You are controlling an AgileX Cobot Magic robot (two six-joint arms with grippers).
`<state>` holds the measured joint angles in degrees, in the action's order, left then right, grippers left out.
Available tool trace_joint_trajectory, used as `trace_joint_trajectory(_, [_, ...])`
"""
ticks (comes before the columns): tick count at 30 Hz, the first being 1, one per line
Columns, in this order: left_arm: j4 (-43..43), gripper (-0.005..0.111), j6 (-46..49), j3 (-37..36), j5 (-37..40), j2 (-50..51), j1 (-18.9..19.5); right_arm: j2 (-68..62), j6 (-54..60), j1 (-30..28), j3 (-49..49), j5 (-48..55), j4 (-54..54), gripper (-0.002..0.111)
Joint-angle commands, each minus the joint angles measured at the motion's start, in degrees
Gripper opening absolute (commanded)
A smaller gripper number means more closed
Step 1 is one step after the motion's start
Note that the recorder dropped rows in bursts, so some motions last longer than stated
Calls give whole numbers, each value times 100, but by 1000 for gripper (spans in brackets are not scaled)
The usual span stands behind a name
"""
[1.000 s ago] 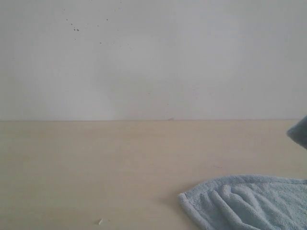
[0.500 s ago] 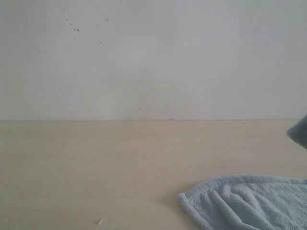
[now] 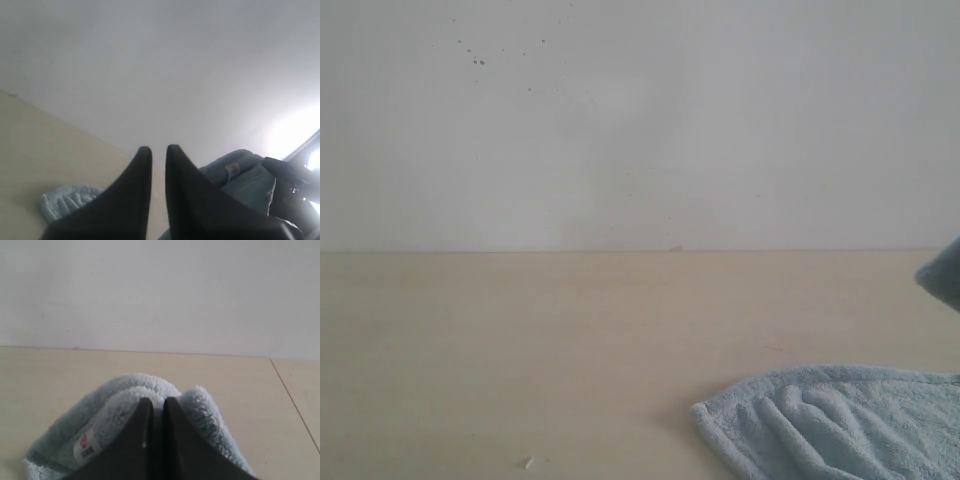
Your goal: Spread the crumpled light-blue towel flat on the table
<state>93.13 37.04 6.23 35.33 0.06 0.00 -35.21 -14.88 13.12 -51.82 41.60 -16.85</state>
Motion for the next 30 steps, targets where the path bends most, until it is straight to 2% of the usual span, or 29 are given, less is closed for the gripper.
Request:
trace_joint_trajectory(1, [-301, 10, 263, 293, -48, 65, -12, 24, 43, 22, 4, -199, 22, 3])
trace_joint_trajectory(6, [-1923, 10, 265, 807, -640, 586, -12, -11, 178, 22, 4, -316, 33, 3])
trace_joint_trajectory(9, [-2511, 10, 310, 1043, -907, 1008, -12, -92, 187, 22, 4, -324, 68, 3])
trace_joint_trajectory(18, [-2457, 10, 1287, 1349, -1444, 2929, -344, -141, 187, 22, 221, -570, 136, 3])
trace_joint_trajectory(22, [-1856, 10, 2123, 1584, -1479, 3970, -542, -141, 187, 22, 259, -608, 136, 3])
trace_joint_trajectory(28, [562, 10, 4740, 1994, -1370, 5689, -1044, -141, 213, 22, 259, -658, 136, 3])
trace_joint_trajectory(30, [682, 10, 5340, 2132, -1230, 6126, -1288, -141, 213, 22, 259, -658, 136, 3])
